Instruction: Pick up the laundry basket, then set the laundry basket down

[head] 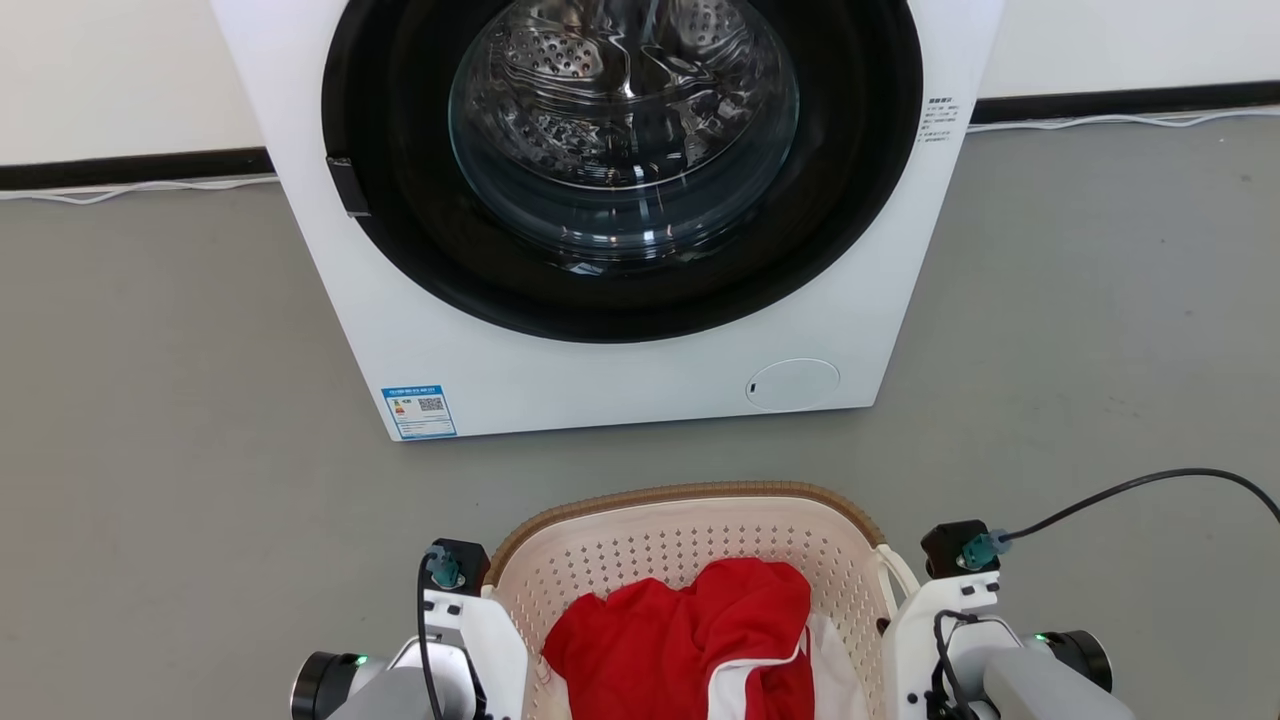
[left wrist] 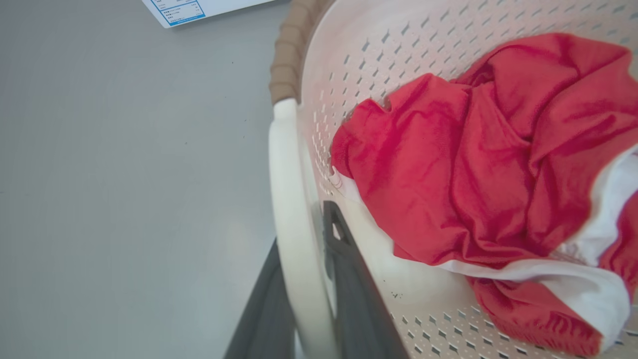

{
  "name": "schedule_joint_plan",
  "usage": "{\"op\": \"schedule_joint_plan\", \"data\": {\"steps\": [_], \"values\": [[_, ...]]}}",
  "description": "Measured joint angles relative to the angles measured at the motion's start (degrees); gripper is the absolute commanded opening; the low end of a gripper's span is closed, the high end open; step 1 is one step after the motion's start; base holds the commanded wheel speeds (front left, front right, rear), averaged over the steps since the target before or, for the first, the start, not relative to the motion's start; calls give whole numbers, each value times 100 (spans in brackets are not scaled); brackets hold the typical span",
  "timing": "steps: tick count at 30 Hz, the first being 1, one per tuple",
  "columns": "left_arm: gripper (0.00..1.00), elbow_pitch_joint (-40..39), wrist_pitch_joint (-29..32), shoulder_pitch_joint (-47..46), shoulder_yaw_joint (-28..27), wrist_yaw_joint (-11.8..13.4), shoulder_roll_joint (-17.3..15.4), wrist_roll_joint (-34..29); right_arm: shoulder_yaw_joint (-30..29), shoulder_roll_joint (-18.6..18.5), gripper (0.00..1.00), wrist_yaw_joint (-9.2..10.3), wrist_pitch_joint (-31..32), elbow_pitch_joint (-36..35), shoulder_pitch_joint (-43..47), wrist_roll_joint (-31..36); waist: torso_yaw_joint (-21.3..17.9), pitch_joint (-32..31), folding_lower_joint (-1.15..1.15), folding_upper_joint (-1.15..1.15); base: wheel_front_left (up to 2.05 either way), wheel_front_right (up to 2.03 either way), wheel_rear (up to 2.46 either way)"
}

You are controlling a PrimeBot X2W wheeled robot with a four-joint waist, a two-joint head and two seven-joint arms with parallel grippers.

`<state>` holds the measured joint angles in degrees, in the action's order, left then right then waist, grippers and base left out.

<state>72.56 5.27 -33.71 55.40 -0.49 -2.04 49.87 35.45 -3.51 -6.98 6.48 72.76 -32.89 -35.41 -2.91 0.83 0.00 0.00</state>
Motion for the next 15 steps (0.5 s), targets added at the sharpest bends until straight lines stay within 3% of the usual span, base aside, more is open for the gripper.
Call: {"op": "schedule_joint_plan", "data": {"steps": [15], "values": [[0, 5, -9, -1, 94, 1, -2, 69, 182, 0, 0, 0, -2, 40, -5, -216, 5, -14, 0, 0, 0, 0, 0]]}}
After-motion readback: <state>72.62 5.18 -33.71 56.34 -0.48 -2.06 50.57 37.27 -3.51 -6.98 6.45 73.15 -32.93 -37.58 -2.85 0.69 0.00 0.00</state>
